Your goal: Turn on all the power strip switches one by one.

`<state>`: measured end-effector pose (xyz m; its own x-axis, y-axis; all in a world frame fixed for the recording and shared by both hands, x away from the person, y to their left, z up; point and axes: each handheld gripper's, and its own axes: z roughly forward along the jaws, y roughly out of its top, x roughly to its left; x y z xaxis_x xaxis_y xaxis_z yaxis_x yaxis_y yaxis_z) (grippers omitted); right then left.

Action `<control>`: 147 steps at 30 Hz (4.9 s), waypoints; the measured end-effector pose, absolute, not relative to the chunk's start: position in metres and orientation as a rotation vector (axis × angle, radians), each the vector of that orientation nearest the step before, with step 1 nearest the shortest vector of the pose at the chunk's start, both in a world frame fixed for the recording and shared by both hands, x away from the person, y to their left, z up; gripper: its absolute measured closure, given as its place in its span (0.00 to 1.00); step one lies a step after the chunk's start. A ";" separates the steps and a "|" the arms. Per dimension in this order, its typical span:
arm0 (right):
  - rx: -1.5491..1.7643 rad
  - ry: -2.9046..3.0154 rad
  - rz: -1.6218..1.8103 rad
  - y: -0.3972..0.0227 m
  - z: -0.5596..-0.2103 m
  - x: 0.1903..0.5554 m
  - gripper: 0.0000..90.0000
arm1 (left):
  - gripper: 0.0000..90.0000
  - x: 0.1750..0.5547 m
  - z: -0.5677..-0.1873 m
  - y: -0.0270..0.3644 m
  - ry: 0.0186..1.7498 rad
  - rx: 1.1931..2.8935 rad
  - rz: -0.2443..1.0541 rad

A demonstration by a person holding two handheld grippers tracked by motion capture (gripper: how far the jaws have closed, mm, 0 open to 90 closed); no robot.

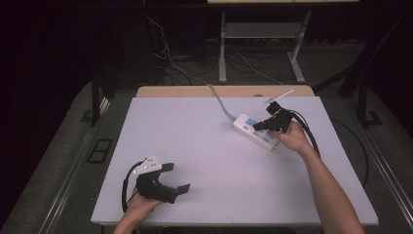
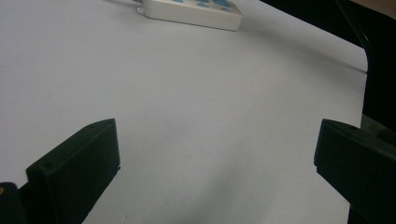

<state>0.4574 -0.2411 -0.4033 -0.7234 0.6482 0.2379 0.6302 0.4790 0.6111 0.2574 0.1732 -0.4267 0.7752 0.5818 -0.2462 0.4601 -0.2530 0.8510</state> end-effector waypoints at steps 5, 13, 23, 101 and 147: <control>1.152 2.681 1.091 -0.240 -0.398 0.461 1.00 | 0.00 0.258 -0.427 0.173 0.792 1.897 0.141; 1.130 2.684 1.074 -0.233 -0.388 0.470 1.00 | 0.00 0.258 -0.427 0.174 0.794 1.894 0.142; 1.097 2.688 1.064 -0.220 -0.377 0.479 1.00 | 0.00 0.258 -0.426 0.174 0.793 1.892 0.139; 1.131 2.691 1.023 -0.207 -0.417 0.482 1.00 | 0.00 0.257 -0.425 0.171 0.768 1.906 0.146; 1.228 2.523 1.139 -0.247 -0.367 0.423 0.02 | 0.00 0.257 -0.426 0.170 0.775 1.895 0.132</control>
<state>0.4229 -0.2471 -0.3670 -0.6659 0.7159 0.2102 0.6311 0.3902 0.6704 0.2569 0.1697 -0.4260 0.7851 0.5676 -0.2479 0.4534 -0.2541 0.8543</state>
